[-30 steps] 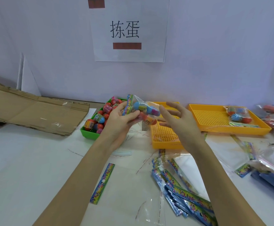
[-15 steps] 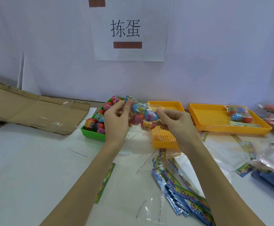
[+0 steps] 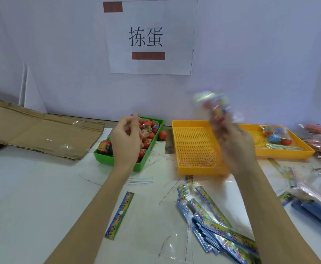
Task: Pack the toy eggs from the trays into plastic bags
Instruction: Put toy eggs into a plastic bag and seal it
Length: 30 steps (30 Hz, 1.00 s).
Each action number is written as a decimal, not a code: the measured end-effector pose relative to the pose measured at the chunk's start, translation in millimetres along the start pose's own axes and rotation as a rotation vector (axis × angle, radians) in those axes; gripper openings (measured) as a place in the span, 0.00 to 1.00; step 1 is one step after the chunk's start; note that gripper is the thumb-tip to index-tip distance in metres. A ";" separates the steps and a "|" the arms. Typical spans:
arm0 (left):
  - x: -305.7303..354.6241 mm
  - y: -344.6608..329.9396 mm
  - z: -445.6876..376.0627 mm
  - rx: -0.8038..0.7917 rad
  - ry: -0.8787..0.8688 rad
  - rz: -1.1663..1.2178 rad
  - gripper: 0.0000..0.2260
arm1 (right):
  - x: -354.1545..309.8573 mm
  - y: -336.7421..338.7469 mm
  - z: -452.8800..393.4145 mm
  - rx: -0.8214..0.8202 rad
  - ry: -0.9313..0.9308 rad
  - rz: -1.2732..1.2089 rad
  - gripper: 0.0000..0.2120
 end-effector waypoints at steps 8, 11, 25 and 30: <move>38.4 -105.4 58.6 -0.610 -0.445 -0.415 0.06 | 16.4 9.8 3.1 0.048 -0.106 0.104 0.15; 46.1 -143.2 102.7 -0.908 -0.680 -0.462 0.07 | 18.8 2.3 4.6 0.037 -0.126 0.346 0.22; 35.4 -145.3 98.9 -0.992 -0.530 -0.383 0.04 | 19.3 -14.4 1.3 -0.115 -0.023 0.705 0.09; 16.3 -110.8 51.7 -0.745 -0.124 0.021 0.09 | 17.1 -5.4 -0.9 -0.105 -0.032 0.755 0.06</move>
Point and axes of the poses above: each hand's wrist, its own z-axis away from the middle knuckle, its own y-axis out of the back of the hand, x = y × z, the point moved 9 cm from there along -z, towards the middle knuckle, and after that the axes turned 11 degrees about -x, right-handed, at the moved point
